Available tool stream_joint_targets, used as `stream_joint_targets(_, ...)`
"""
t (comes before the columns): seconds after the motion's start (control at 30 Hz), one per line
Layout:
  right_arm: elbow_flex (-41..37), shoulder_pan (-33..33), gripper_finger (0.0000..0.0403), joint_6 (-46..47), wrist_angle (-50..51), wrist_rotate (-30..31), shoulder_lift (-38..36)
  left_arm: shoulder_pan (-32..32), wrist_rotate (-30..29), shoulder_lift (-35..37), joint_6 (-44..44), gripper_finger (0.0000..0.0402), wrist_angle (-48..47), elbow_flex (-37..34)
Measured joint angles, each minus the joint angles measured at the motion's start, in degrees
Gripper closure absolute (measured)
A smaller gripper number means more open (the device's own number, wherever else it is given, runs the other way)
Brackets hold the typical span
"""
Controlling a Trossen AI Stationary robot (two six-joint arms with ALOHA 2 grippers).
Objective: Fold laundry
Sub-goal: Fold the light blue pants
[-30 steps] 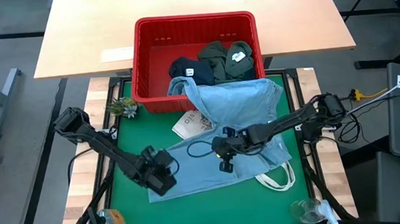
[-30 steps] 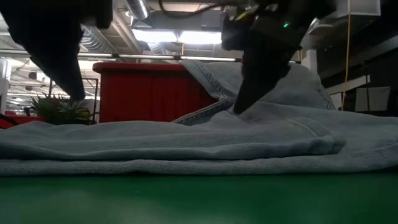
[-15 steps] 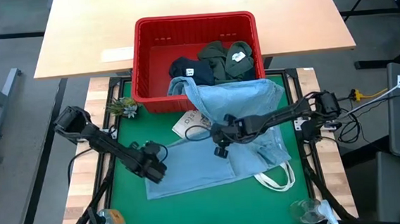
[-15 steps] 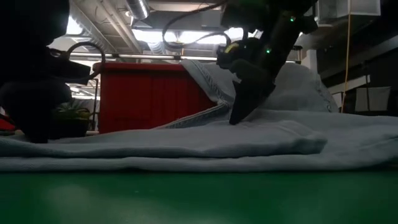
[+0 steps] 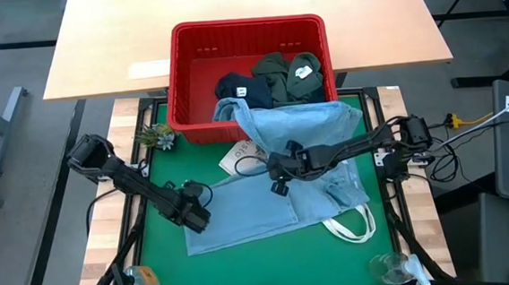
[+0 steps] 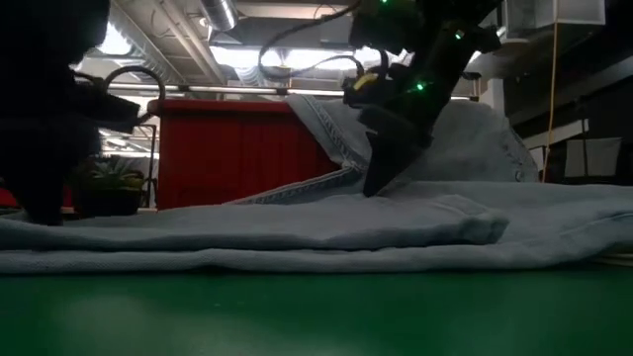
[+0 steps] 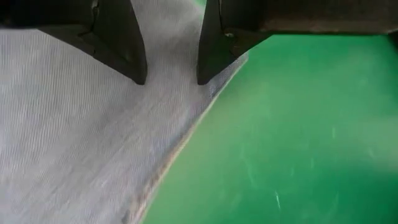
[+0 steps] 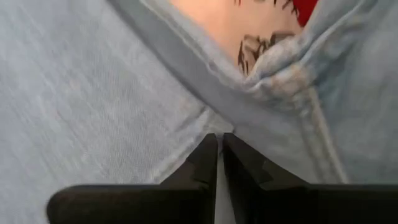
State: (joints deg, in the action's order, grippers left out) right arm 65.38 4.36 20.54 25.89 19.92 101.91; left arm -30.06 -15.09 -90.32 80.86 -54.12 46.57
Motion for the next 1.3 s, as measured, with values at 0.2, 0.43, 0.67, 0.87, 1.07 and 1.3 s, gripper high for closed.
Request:
stream_joint_targets(0.2,6.4,0.11,0.0372,-1.03,5.49,-3.0,-0.65,0.26,2.73,5.12,-4.26,0.0263,-2.3,4.62)
stream_joint_targets(0.43,11.98,4.68,0.0372,-1.36,13.2,-11.81,-1.05,-1.06,2.93,8.43,-4.96,0.0263,2.45,8.67)
stream_joint_targets(0.67,11.74,14.28,0.0372,-1.42,13.23,-9.39,-0.29,-5.22,1.61,6.41,-4.98,0.0263,20.03,8.68)
stream_joint_targets(0.87,11.77,19.98,0.0372,-1.37,12.38,-4.43,2.14,-10.3,-1.98,1.72,-3.88,0.0263,28.4,8.7)
stream_joint_targets(1.07,11.77,21.59,0.0372,-1.3,12.73,-4.46,6.6,-14.2,-2.05,-1.9,0.08,0.0263,28.61,8.67)
stream_joint_targets(1.3,11.77,21.49,0.0372,0.0,13.16,-4.52,12.68,-15.95,0.05,-4.83,1.86,0.0263,27.63,8.67)
